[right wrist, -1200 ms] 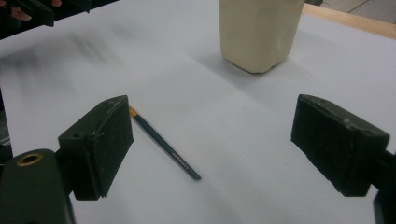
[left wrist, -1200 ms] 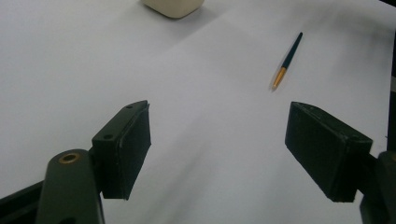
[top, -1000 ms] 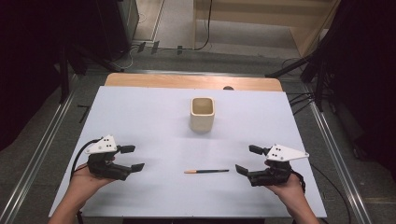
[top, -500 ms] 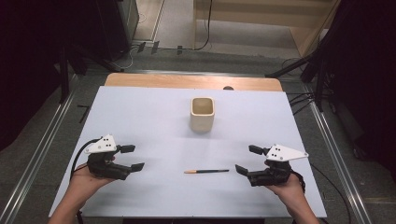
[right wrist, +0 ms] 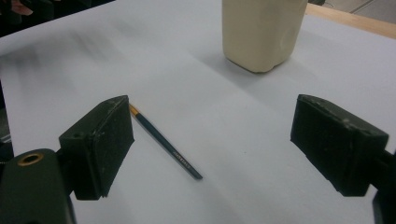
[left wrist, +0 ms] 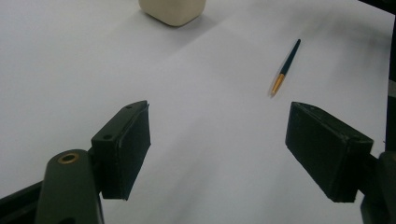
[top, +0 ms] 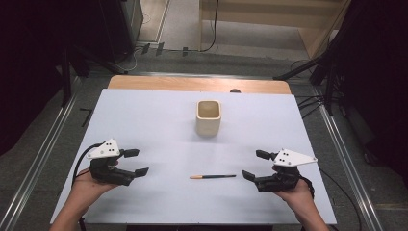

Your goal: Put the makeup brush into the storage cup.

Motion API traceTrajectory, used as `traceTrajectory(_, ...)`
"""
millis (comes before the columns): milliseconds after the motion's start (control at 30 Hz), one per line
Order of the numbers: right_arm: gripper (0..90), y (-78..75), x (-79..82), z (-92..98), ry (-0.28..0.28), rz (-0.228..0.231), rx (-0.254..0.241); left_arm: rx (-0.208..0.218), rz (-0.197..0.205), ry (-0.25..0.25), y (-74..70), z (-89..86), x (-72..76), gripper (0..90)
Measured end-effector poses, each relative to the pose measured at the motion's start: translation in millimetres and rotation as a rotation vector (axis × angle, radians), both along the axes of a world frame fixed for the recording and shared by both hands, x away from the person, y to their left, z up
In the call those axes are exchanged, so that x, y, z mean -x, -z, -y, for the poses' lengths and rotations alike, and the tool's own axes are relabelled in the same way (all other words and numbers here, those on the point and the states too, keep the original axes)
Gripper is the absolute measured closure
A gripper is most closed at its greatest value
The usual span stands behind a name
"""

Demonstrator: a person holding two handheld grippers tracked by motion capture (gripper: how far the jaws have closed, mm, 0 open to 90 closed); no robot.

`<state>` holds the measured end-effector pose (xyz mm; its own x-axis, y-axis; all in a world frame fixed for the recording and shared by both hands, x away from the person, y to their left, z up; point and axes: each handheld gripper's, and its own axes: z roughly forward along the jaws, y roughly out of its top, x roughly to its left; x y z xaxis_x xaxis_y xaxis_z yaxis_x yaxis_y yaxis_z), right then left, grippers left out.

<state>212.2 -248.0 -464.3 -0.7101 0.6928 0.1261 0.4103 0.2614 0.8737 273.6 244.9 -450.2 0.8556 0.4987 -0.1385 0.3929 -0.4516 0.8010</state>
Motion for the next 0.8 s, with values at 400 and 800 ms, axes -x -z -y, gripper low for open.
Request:
traceTrajectory(400, 13.9, 0.5, -0.4, -0.1, -0.001, -0.002, -0.008, 0.013, -0.011, 0.015, -4.1, 10.2, -4.0, 23.5)
traceTrajectory(800, 13.9, 1.7, 0.8, 1.4, 0.007, -0.004, -0.022, -0.021, -0.037, 0.051, -3.4, 29.8, -16.4, 23.6)
